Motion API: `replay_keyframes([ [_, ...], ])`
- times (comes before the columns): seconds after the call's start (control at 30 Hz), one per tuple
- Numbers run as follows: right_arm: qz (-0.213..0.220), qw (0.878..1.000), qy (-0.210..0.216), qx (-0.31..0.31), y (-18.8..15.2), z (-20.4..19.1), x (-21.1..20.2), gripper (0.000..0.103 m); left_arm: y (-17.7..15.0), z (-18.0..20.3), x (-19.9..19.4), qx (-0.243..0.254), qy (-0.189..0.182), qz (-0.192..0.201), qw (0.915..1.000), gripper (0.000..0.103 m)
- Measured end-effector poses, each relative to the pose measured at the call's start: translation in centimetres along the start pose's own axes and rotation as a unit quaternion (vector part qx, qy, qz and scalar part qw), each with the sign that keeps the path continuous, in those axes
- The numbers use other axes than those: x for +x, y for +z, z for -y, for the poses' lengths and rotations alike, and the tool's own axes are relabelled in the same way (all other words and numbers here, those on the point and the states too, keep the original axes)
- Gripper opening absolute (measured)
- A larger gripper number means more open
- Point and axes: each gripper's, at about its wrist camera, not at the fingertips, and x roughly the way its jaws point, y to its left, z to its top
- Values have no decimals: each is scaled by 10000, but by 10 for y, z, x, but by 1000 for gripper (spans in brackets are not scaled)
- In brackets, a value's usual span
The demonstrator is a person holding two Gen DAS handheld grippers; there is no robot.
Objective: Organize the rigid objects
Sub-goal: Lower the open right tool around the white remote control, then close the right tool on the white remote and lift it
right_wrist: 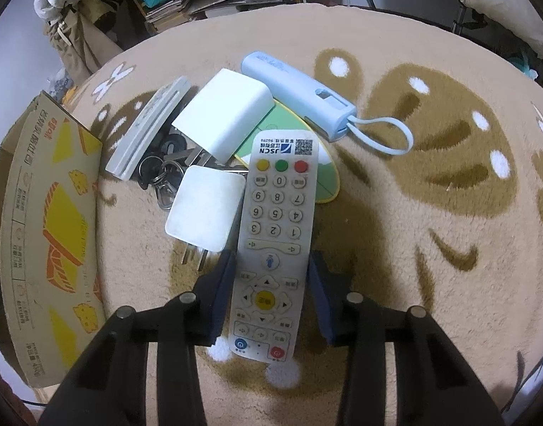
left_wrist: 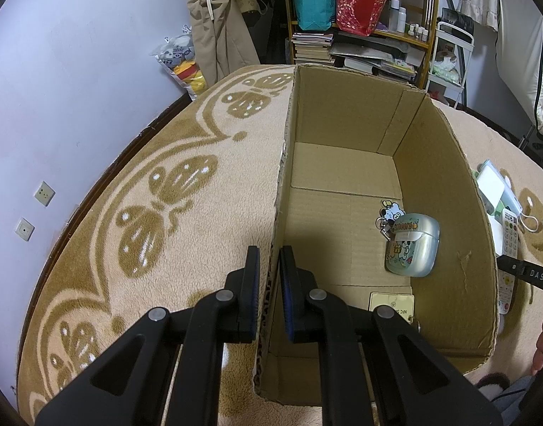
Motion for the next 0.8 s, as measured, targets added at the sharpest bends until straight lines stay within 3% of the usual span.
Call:
replay_keyframes([
  [0.27, 67, 9999, 18, 146, 0, 4, 1, 43, 0, 0, 0, 3, 0, -1, 10000, 11],
  [0.5, 474, 9984, 214, 208, 5, 7, -27, 41, 1, 0, 0, 0, -5, 0, 10000, 11],
  [0.53, 590, 9976, 232, 266, 7, 9, -33, 24, 0, 0, 0, -2, -6, -3, 10000, 11],
  [0.57, 637, 9971, 316, 283, 9, 11, -38, 19, 1, 0, 0, -3, -6, -5, 10000, 11],
  [0.8, 548, 9973, 428, 235, 10, 6, -34, 18, -1, 0, 0, -7, -9, -8, 10000, 11],
])
